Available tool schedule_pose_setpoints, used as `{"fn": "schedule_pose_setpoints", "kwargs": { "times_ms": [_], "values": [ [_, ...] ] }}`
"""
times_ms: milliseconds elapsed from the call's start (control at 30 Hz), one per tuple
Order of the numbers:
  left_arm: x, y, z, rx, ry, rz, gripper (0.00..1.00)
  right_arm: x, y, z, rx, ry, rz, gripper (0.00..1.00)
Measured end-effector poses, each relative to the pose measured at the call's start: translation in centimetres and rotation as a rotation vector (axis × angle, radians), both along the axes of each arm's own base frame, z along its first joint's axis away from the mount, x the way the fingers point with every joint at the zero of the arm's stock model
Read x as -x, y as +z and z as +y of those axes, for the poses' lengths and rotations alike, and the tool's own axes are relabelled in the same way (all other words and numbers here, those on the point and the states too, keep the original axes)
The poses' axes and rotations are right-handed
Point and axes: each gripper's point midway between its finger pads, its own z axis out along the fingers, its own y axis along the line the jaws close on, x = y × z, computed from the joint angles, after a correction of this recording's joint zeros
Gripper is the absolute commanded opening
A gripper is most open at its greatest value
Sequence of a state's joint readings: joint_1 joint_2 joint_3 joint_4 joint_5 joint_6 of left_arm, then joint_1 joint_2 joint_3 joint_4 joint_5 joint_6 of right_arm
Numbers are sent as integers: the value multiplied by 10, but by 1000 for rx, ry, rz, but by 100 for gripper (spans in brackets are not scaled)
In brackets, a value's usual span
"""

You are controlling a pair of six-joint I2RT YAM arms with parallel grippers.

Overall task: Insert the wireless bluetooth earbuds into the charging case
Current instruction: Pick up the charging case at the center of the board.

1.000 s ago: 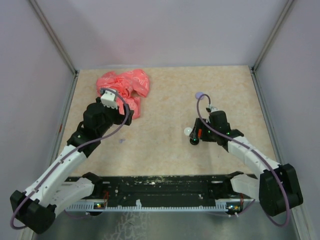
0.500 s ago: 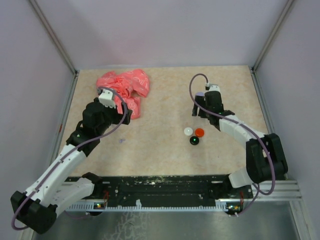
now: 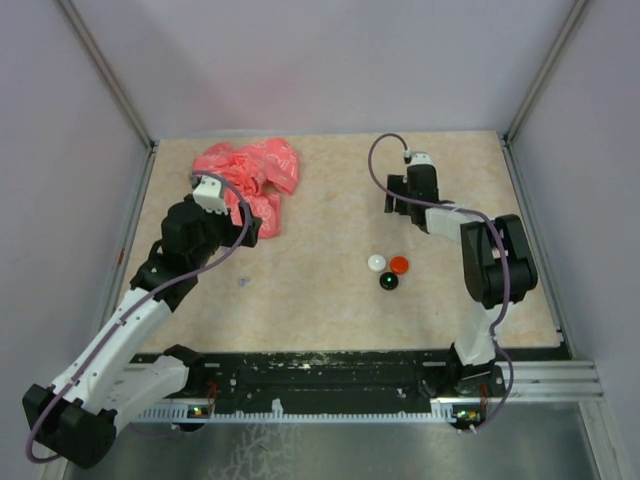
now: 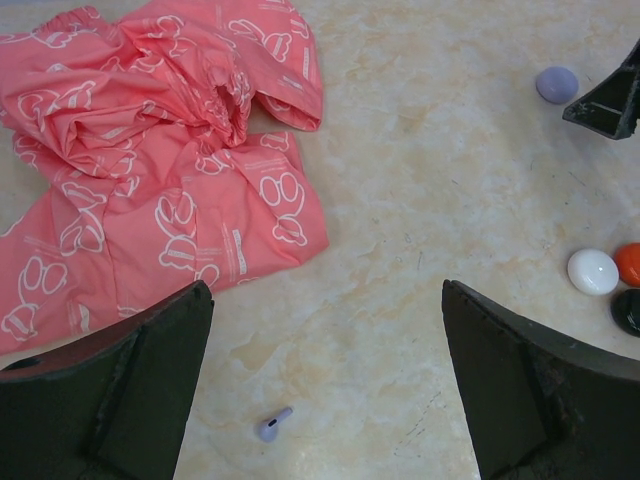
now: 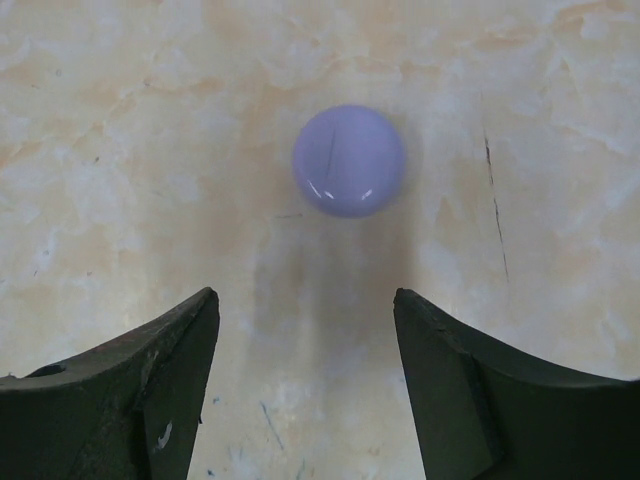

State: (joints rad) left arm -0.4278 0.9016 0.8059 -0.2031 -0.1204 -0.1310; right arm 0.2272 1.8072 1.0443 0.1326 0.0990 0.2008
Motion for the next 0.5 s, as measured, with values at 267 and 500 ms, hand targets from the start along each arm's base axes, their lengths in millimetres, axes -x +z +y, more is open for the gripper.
{"fn": "schedule_pose_setpoints", "kwargs": {
  "times_ms": [267, 500],
  "values": [
    [-3, -5, 0, 7, -10, 21, 100, -32, -2, -3, 28, 154, -15, 78],
    [-6, -16, -2, 6, -28, 55, 100, -63, -3, -9, 34, 283, -17, 79]
  ]
}}
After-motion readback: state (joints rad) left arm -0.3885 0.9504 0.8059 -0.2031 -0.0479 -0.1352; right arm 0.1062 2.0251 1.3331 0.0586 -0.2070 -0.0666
